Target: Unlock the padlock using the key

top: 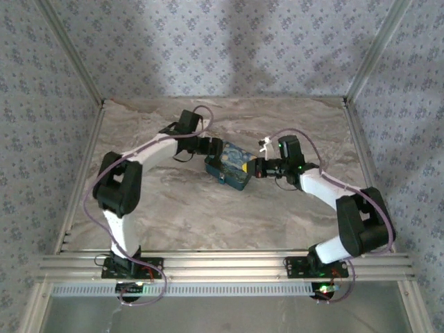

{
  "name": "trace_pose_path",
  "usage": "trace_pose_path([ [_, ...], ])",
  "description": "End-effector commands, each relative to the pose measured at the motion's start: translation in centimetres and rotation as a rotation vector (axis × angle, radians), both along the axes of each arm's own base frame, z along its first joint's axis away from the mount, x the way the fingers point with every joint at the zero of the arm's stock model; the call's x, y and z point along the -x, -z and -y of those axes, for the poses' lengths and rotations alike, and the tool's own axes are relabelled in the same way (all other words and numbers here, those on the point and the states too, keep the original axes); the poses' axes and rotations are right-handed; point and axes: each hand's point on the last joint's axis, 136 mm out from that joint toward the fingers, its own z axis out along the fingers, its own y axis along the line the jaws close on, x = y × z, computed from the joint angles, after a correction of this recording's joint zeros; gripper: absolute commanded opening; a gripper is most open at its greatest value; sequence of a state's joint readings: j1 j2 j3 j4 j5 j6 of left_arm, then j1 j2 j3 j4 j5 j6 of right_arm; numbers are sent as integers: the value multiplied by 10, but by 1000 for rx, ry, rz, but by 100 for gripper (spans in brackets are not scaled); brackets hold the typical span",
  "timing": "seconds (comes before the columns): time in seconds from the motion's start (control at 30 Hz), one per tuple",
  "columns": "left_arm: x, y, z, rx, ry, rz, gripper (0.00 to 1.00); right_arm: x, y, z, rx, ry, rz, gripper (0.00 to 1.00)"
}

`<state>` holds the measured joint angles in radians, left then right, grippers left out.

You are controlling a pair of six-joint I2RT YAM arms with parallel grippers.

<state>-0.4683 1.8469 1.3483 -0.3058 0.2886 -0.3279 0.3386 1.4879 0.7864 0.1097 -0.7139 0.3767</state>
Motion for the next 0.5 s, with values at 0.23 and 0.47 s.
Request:
trace_pose_path([
  [0.23, 81, -35, -4, 102, 155, 165, 76, -38, 14, -10, 29, 23, -42, 0],
  [0.47, 111, 0, 22, 84, 283, 171, 76, -39, 42, -8, 87, 45, -120, 0],
])
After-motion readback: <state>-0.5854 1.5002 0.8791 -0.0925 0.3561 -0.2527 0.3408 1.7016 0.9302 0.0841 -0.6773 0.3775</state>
